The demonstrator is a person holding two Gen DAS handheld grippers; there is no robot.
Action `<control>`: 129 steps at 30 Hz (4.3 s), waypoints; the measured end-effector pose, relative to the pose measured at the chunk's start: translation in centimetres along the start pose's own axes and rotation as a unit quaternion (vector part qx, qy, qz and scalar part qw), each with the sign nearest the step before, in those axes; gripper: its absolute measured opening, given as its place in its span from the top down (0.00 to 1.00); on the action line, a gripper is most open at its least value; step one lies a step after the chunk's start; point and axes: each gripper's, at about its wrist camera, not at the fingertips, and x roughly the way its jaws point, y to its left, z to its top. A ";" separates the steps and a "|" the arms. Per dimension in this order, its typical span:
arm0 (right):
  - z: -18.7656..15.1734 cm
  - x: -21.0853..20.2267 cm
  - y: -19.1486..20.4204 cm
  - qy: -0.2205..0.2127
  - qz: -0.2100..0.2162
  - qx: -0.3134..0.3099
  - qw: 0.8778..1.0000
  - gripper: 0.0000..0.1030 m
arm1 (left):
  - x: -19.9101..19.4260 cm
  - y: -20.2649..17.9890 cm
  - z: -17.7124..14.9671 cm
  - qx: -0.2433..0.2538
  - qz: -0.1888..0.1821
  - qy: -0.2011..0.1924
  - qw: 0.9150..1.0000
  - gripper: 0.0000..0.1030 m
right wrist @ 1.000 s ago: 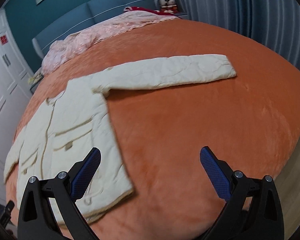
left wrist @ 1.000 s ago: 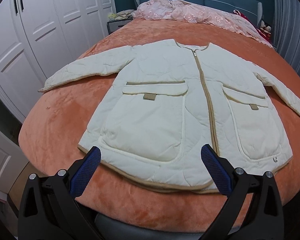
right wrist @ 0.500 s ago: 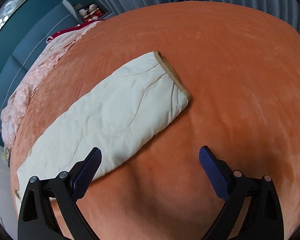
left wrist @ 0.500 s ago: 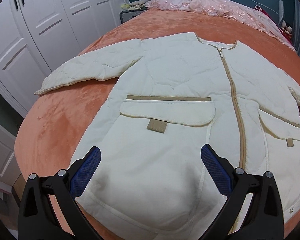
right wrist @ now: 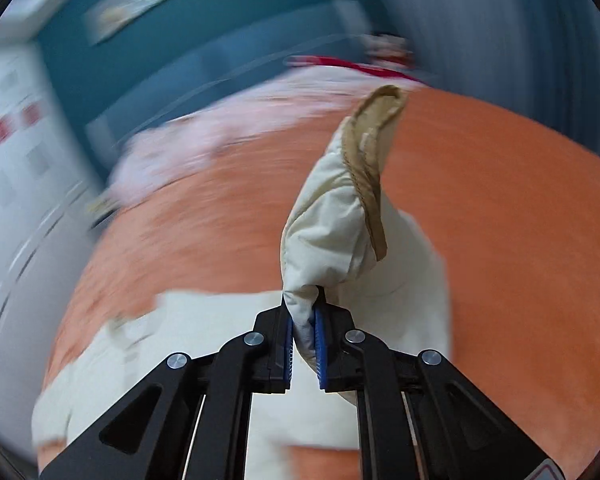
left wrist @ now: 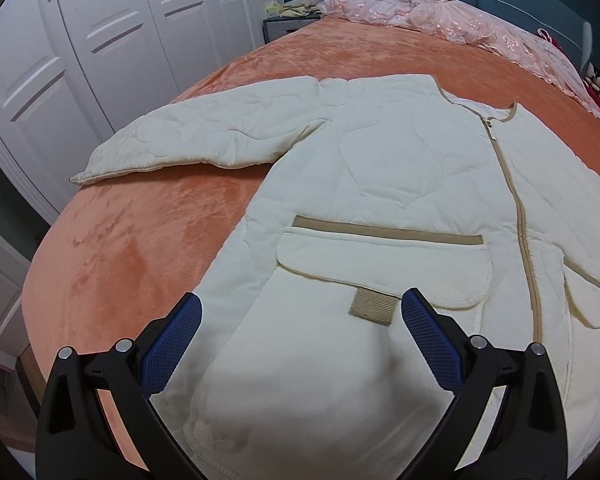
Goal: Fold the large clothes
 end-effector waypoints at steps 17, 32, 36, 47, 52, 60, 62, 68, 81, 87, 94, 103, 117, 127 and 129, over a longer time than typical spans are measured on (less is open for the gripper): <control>-13.9 0.8 10.8 0.109 0.113 -0.029 0.987 0.33 | 6.1 -0.2 7.2 -0.169 -0.242 0.056 0.954 0.05; -11.8 9.1 1.1 0.142 0.058 0.179 0.972 0.91 | 8.6 -3.4 11.8 -0.133 -0.210 0.038 0.968 0.93; -10.1 4.5 3.8 0.063 0.049 0.068 0.994 0.92 | 5.4 -2.6 11.2 -0.099 -0.198 -0.013 0.975 0.94; -15.3 9.3 2.9 0.134 -0.046 -0.005 0.990 0.90 | 9.7 -5.0 5.9 -0.033 -0.131 0.011 0.991 0.92; -14.5 6.0 4.2 0.116 -0.097 -0.037 0.988 0.73 | 6.6 -3.4 5.9 -0.035 -0.134 0.002 0.990 0.77; -13.9 3.7 10.7 0.104 -0.035 -0.084 0.990 0.69 | 2.6 -3.5 9.0 -0.035 -0.126 -0.045 0.990 0.53; -15.1 5.5 12.8 0.124 -0.033 -0.110 0.986 0.69 | 4.1 -5.5 8.9 -0.019 -0.129 -0.029 0.991 0.53; -19.7 8.1 13.9 0.133 -0.067 -0.157 0.976 0.69 | 8.2 -9.0 5.5 0.016 -0.108 -0.015 0.994 0.51; -21.1 7.8 14.0 0.086 -0.081 -0.172 0.978 0.68 | 8.8 -9.8 3.9 0.025 -0.090 -0.072 0.993 0.43; -21.3 7.9 14.1 0.078 -0.085 -0.176 0.978 0.68 | 8.8 -10.0 3.9 0.029 -0.081 -0.077 0.993 0.43; -19.9 7.1 13.5 0.104 -0.057 -0.143 0.983 0.68 | 6.7 -4.2 5.5 -0.056 -0.203 -0.032 0.977 0.29; -24.2 -1.5 14.9 0.126 -0.026 -0.135 0.982 0.49 | 9.5 23.7 6.8 -0.294 -0.084 -0.028 0.952 0.06; -28.7 -2.4 16.1 0.125 -0.036 -0.151 0.980 0.33 | 13.0 30.3 13.5 -0.337 -0.079 -0.044 0.937 0.95; -27.7 -3.8 13.8 0.127 0.012 -0.090 0.988 0.33 | -6.2 -1.5 19.2 -0.008 -0.266 -0.169 0.949 0.91; -27.2 -4.5 12.7 0.128 0.016 -0.074 0.989 0.33 | -7.2 -7.5 16.4 0.030 -0.305 -0.145 0.941 0.69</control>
